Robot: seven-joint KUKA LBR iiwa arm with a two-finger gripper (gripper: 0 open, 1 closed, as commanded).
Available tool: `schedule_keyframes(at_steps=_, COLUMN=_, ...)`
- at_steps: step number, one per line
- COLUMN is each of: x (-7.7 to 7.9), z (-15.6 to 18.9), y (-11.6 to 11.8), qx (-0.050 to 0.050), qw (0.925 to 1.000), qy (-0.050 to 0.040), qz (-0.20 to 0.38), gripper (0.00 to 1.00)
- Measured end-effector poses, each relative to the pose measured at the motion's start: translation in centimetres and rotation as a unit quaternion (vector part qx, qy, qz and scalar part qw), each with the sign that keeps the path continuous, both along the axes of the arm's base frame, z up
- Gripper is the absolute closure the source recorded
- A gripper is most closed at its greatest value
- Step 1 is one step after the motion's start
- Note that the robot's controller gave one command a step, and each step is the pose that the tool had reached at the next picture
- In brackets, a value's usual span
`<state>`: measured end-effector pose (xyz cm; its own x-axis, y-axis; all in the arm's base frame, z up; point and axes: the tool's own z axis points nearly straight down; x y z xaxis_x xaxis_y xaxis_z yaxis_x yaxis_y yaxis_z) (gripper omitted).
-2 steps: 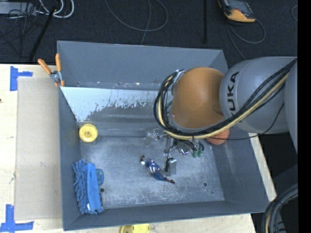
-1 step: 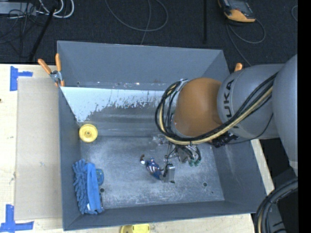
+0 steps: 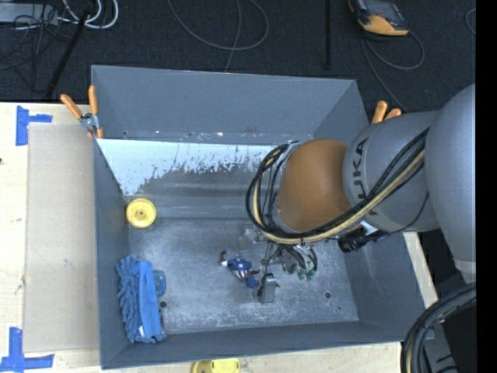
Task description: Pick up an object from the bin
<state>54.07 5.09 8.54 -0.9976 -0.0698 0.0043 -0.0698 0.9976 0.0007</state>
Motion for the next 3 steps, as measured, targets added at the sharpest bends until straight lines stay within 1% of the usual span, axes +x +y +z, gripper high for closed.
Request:
schedule_keyframes(at_steps=1, x=1.7, z=-0.9, y=0.1, qx=0.000, qw=0.9998, qy=-0.0013, qz=0.019, gripper=1.00)
schedule_keyframes(at_steps=2, x=1.7, z=-0.9, y=0.1, qx=0.000, qw=0.9998, qy=-0.0008, qz=0.019, gripper=1.00)
schedule_keyframes(at_steps=3, x=2.5, z=15.7, y=-2.2, qx=0.000, qw=0.9995, qy=-0.0053, qz=0.032, gripper=1.00)
